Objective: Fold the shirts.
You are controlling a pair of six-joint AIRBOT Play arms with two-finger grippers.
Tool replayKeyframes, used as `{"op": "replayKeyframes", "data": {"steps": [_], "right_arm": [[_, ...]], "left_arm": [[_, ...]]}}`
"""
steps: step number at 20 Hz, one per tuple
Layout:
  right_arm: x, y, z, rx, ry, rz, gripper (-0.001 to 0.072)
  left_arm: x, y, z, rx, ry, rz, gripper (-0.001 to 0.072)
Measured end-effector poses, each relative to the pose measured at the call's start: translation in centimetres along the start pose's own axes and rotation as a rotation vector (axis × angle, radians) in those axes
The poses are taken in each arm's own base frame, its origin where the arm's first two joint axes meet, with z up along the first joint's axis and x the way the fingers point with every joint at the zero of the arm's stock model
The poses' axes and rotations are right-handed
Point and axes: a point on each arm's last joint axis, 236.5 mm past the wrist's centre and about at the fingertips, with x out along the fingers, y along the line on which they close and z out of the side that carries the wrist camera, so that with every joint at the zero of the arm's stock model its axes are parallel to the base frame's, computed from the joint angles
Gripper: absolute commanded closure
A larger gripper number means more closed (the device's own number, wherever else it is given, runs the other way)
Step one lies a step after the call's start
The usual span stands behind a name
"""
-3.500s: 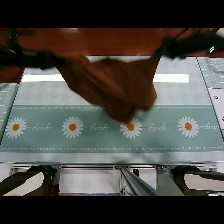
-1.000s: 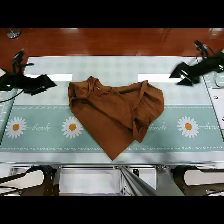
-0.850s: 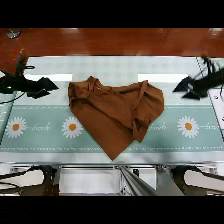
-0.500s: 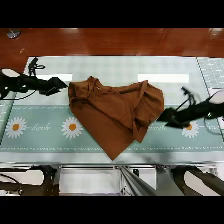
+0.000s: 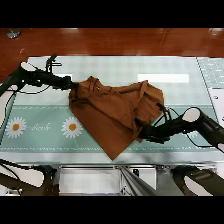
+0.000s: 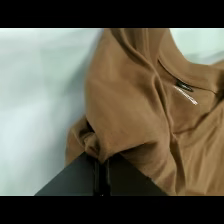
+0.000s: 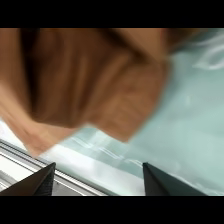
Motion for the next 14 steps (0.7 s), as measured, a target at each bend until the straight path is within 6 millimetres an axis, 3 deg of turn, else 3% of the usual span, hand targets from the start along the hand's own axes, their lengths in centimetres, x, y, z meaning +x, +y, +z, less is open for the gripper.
{"op": "replayKeyframes", "data": {"steps": [9, 14], "right_arm": [[4.0, 2.9, -2.2, -0.028, 0.061, 0.004, 0.0088], [6.5, 5.4, 0.0, 0.033, 0.008, 0.071, 0.0088]], "left_arm": [[-0.9, -1.5, -1.9, 0.03, 0.11, -0.075, 0.0682], [-1.0, -1.6, -2.1, 0.02, 0.119, -0.079, 0.0681]]}}
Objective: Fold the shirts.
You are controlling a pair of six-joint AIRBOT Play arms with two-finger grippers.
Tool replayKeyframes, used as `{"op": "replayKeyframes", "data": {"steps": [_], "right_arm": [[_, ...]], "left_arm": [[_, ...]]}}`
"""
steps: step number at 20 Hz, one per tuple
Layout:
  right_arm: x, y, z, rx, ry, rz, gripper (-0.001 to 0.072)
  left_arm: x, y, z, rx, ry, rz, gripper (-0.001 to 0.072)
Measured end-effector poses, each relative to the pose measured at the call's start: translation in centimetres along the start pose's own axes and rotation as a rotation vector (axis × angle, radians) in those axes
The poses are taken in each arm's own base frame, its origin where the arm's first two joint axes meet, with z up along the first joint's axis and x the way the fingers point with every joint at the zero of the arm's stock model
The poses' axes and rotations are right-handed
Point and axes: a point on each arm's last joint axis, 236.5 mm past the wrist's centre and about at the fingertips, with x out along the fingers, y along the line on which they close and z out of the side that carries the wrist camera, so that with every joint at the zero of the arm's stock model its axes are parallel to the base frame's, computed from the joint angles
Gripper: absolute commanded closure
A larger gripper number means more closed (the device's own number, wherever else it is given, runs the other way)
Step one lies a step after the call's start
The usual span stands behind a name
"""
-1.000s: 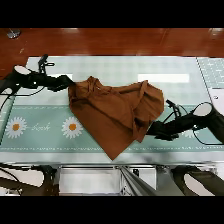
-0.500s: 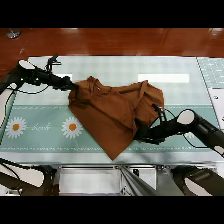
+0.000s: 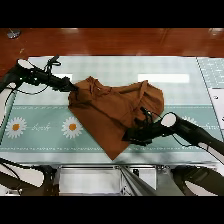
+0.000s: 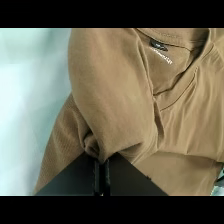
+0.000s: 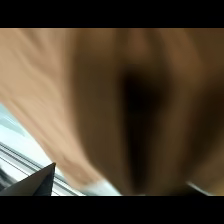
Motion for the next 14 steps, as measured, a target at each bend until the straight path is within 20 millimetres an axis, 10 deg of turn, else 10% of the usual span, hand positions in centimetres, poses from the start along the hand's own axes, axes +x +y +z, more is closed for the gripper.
{"op": "replayKeyframes", "data": {"steps": [2, 5, 10, 14], "right_arm": [[0.8, 1.2, 1.3, 0.009, -0.035, 0.024, 0.02], [1.3, 2.8, 3.6, -0.01, -0.097, 0.041, 0.0688], [-1.5, 7.5, 8.3, -0.133, -0.204, 0.118, 0.0688], [-11.5, 14.0, 15.0, -0.302, -0.378, 0.203, 0.0688]], "left_arm": [[0.0, 0.0, 0.0, -0.003, 0.001, -0.001, 0.0681], [0.0, -0.1, -0.1, -0.005, 0.005, -0.003, 0.0681], [-1.4, -1.2, 0.8, -0.012, -0.037, -0.012, 0.0682], [-8.3, -7.3, 6.0, 0.063, -0.268, -0.107, 0.0682]]}}
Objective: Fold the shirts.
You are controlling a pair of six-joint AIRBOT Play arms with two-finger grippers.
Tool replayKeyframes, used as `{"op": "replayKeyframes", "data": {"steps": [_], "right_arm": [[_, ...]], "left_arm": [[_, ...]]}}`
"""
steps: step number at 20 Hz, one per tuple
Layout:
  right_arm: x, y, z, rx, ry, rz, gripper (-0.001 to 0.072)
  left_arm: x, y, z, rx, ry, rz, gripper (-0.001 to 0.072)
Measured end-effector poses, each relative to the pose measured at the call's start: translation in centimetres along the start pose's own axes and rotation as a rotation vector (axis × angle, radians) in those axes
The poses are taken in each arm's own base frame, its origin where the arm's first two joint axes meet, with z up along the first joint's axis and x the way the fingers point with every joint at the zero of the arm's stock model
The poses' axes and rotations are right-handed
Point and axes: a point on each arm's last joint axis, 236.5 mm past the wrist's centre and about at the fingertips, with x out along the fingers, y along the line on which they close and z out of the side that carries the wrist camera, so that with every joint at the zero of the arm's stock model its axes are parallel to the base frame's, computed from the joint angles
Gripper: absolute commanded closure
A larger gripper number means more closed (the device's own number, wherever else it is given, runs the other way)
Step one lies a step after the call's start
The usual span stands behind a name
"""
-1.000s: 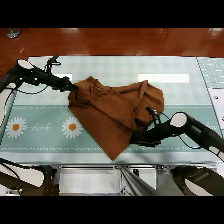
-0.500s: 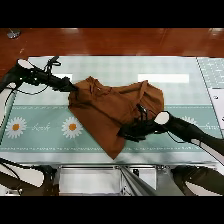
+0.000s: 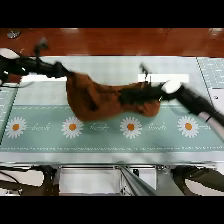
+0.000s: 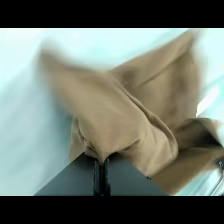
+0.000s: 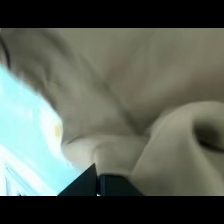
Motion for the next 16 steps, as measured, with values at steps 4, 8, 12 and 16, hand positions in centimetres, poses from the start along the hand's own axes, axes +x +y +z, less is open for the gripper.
{"op": "replayKeyframes", "data": {"steps": [4, 8, 12, 16], "right_arm": [[-11.3, 8.5, 10.2, -0.258, -0.207, 0.057, 0.0688], [-22.2, 16.7, 11.0, -0.529, -0.32, 0.036, 0.0688], [-29.2, 20.1, 6.5, -0.675, -0.382, -0.052, 0.0688], [-34.4, 20.5, 1.4, -0.743, -0.438, -0.183, 0.0688]], "left_arm": [[-10.1, -11.0, 8.8, 0.176, -0.379, -0.095, 0.0682], [-22.2, -22.3, 11.0, 0.385, -0.708, -0.099, 0.0682], [-31.0, -30.1, 7.5, 0.563, -0.916, -0.014, 0.0682], [-36.6, -34.9, 2.3, 0.701, -1.054, 0.178, 0.0682]]}}
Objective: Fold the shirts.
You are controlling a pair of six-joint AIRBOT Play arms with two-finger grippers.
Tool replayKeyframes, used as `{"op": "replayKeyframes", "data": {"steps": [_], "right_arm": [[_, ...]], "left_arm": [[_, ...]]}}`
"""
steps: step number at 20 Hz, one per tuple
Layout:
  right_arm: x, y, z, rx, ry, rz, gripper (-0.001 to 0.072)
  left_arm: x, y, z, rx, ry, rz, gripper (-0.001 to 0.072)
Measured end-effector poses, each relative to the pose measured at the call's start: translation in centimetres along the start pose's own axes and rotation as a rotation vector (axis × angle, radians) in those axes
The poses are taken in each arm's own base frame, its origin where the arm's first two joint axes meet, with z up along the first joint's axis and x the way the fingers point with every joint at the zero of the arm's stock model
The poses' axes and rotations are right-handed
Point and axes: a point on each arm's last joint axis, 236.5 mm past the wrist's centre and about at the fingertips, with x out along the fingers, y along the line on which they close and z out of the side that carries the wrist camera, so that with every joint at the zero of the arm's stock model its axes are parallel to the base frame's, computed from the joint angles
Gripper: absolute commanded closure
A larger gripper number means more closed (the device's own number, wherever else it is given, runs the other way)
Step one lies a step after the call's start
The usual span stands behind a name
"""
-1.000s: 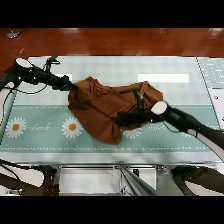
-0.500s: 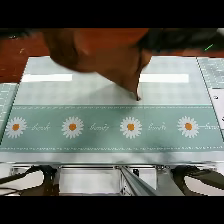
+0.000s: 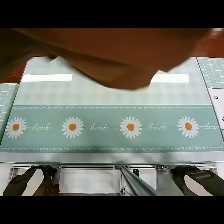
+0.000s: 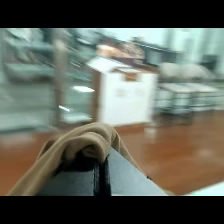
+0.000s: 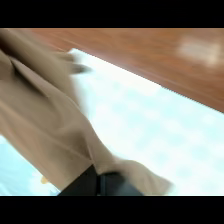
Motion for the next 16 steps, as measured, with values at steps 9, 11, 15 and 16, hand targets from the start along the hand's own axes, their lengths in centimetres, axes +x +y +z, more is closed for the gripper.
{"op": "replayKeyframes", "data": {"steps": [9, 11, 15, 16], "right_arm": [[-7.4, 3.1, -3.7, -0.029, 0.009, -0.088, 0.0688], [-6.8, 2.2, -5.2, 0.001, 0.065, -0.104, 0.0688], [-3.2, -2.7, -10.1, 0.113, 0.258, -0.203, 0.0688], [-2.2, -4.9, -11.7, 0.147, 0.312, -0.26, 0.0689]], "left_arm": [[-6.8, -4.5, -5.7, 0.084, 0.269, 0.09, 0.0682], [-6.7, -4.0, -9.6, 0.007, 0.378, 0.061, 0.0682], [-5.5, -2.9, -18.8, -0.212, 0.58, -0.032, 0.0682], [-5.0, -2.6, -21.0, -0.265, 0.615, -0.049, 0.0682]]}}
